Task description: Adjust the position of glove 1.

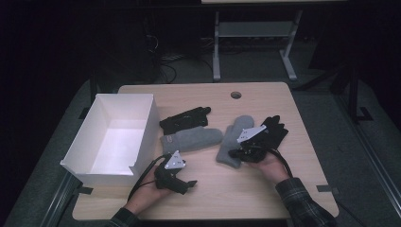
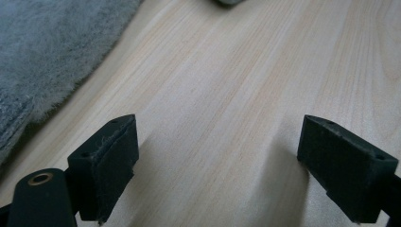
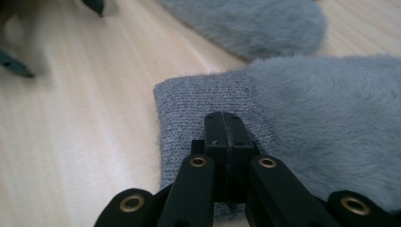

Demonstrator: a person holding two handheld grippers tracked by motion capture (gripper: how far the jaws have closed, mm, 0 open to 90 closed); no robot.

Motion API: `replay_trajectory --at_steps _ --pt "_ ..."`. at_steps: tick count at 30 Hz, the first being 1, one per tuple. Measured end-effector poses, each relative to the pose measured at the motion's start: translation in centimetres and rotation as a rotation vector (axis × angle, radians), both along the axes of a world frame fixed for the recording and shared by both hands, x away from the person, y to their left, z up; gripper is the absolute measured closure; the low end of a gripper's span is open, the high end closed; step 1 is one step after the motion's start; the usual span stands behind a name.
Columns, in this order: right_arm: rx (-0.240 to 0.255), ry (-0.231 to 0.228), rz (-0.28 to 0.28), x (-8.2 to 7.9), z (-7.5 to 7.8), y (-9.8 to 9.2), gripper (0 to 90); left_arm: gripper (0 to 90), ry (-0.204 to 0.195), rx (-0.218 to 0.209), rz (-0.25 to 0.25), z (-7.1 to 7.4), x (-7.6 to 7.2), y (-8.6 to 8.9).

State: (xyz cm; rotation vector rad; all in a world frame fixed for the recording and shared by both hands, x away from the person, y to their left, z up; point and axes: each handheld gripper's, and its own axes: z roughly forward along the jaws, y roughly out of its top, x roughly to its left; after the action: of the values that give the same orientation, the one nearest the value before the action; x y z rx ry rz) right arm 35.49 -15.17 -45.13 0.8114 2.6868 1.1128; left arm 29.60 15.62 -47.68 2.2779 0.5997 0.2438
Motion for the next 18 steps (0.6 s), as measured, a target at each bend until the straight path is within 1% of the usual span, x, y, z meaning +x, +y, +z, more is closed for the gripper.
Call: replay_trajectory --at_steps 2,4,6,7,8,9,10,13,14,15,16,17,18 --pt "0.001 -0.002 0.014 -0.6 0.0 0.1 90.0 12.6 0.001 0.0 0.001 0.0 0.0 0.0" --pt "0.005 0.003 0.027 -1.1 0.0 0.1 90.0 12.6 -0.004 0.003 -0.002 0.0 0.0 0.0" --pt "0.01 0.012 0.043 -1.8 0.0 0.3 90.0 12.6 0.0 0.0 0.0 0.0 0.0 0.0" --pt "0.01 0.012 0.043 -1.8 0.0 0.3 90.0 12.6 -0.005 0.004 -0.003 0.0 0.0 0.0" --pt "0.004 0.007 0.061 -2.1 0.0 0.3 90.0 12.6 -0.004 0.004 -0.002 0.0 0.0 0.0" --pt "0.004 0.007 0.061 -2.1 0.0 0.3 90.0 12.6 -0.004 0.004 -0.002 0.0 0.0 0.0" --pt "0.013 0.017 0.063 -2.3 0.0 0.4 90.0 12.6 -0.005 0.004 -0.002 0.0 0.0 0.0" --pt "0.015 0.019 0.078 -3.0 0.1 0.5 90.0 12.6 0.0 0.001 0.0 0.0 0.0 0.0" --pt "0.023 0.026 0.08 -3.3 0.1 0.7 90.0 12.6 0.0 0.001 0.0 0.0 0.0 0.0" --pt "0.021 0.02 0.093 -3.5 0.1 0.7 90.0 12.6 0.0 0.001 0.0 0.0 0.0 0.0" --pt "0.027 0.028 0.099 -4.0 0.1 1.0 90.0 12.6 0.0 -0.001 0.002 0.0 0.0 0.0" --pt "0.027 0.028 0.099 -4.0 0.1 1.0 90.0 12.6 0.0 -0.001 0.002 0.0 0.0 0.0" --pt "0.015 0.016 0.122 -4.4 0.1 1.2 90.0 12.6 0.002 -0.005 0.003 0.0 0.0 0.0"
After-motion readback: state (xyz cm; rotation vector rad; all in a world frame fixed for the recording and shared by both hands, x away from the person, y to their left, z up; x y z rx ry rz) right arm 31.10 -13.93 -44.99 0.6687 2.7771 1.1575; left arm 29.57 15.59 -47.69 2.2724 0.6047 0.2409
